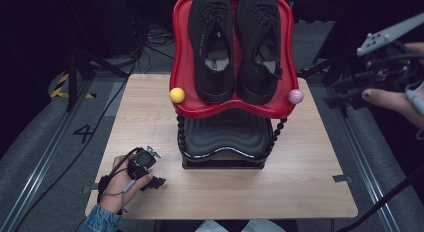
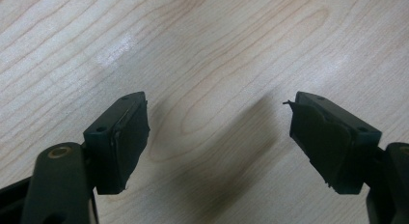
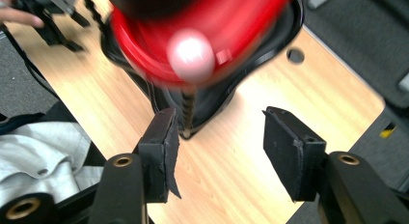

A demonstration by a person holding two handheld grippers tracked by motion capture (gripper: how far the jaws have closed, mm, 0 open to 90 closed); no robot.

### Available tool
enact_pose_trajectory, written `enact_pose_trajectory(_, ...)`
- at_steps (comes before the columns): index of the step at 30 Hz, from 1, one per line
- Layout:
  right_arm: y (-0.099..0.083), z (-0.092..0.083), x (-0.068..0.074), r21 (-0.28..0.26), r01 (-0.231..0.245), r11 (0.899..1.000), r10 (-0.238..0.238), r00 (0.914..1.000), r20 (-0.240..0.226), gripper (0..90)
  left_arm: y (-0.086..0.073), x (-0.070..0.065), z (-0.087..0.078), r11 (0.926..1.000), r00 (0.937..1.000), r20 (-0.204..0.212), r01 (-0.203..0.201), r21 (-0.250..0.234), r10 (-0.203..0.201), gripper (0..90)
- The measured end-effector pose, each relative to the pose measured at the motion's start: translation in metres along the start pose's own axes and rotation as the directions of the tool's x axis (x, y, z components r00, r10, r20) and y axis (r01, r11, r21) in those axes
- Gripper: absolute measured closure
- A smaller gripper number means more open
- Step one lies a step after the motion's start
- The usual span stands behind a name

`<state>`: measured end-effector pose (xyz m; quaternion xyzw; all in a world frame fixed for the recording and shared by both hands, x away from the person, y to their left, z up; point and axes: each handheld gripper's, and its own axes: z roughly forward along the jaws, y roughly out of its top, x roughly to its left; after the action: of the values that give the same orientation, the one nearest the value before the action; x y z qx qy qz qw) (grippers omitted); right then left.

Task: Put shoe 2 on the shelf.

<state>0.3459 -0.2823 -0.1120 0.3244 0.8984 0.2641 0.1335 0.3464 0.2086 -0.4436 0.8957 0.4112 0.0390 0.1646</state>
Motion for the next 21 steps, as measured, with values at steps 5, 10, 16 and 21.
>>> enact_pose_trajectory(5,-0.032,0.022,-0.014,0.012,-0.029,1.000,0.029,0.9995,-0.010,46.4,0.000,0.000,0.000,1.0000,1.0000,-0.002,0.003,-0.004,-0.003,22.1)
enact_pose_trajectory(10,-0.060,0.044,-0.022,0.024,-0.070,0.997,0.070,0.9972,-0.026,45.8,-0.002,0.001,0.001,1.0000,1.0000,-0.002,0.000,0.004,0.000,22.1)
enact_pose_trajectory(16,-0.081,0.067,-0.024,0.034,-0.094,0.995,0.096,0.9934,-0.064,44.9,-0.004,0.002,0.000,1.0000,0.9999,0.006,0.008,-0.004,-0.008,22.1)
enact_pose_trajectory(21,-0.109,0.096,-0.031,0.017,-0.132,0.991,0.133,0.9871,-0.088,41.0,-0.007,0.003,0.001,0.9998,0.9998,0.009,0.019,-0.011,-0.019,22.1)
